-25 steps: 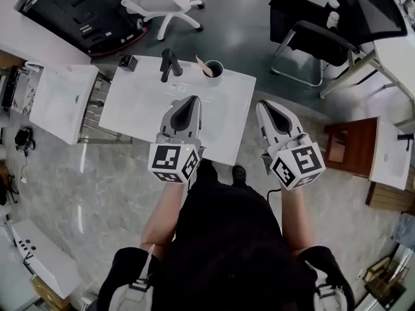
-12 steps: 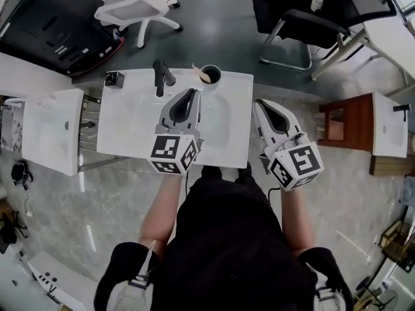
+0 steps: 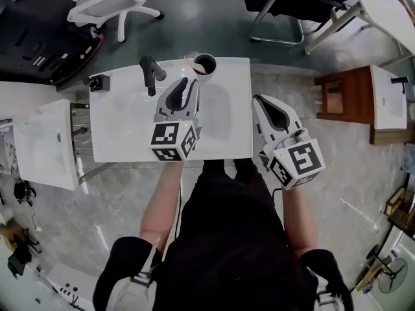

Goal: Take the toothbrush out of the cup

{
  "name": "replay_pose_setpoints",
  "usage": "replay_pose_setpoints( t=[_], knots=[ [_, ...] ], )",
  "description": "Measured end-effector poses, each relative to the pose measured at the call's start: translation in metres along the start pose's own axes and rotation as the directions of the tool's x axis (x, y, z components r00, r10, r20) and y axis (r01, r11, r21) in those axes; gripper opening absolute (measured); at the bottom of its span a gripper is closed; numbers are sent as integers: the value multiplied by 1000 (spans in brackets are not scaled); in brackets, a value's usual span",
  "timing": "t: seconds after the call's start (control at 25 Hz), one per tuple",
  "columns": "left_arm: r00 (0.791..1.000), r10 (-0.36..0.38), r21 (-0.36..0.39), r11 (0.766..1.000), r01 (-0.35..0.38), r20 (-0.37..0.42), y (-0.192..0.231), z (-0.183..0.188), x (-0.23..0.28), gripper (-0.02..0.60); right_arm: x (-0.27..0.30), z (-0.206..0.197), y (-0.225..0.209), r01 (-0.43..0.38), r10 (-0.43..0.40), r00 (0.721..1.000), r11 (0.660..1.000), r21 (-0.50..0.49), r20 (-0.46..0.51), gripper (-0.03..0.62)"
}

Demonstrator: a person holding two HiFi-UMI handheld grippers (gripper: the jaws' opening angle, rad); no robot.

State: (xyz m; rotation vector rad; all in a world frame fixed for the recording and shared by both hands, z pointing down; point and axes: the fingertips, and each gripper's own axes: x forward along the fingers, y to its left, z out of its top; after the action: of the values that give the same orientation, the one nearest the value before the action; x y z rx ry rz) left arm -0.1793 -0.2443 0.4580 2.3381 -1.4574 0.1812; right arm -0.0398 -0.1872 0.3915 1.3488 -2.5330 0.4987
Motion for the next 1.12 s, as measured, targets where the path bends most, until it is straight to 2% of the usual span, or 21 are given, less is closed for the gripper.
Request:
replay_pose_setpoints(
  t=[0.2, 0.48, 0.92, 1.12],
  knots=[
    [999, 6, -6, 1000, -6, -33, 12, -13, 20, 144, 8, -5, -1, 15, -15, 1000, 1000, -1, -25, 32],
    [998, 15, -24, 1000, -16, -62, 21, -24, 43, 178, 13, -16, -11, 50, -48, 997, 998, 26, -65, 32],
    [996, 37, -43, 998, -41, -83, 29, -34, 60, 175, 15, -29, -25, 70, -65, 993, 996, 50, -99, 32],
    [996, 39, -47, 998, -43, -81, 31, -34, 62, 150, 16, -34, -25, 65, -59, 993, 996, 53, -104, 32]
  ],
)
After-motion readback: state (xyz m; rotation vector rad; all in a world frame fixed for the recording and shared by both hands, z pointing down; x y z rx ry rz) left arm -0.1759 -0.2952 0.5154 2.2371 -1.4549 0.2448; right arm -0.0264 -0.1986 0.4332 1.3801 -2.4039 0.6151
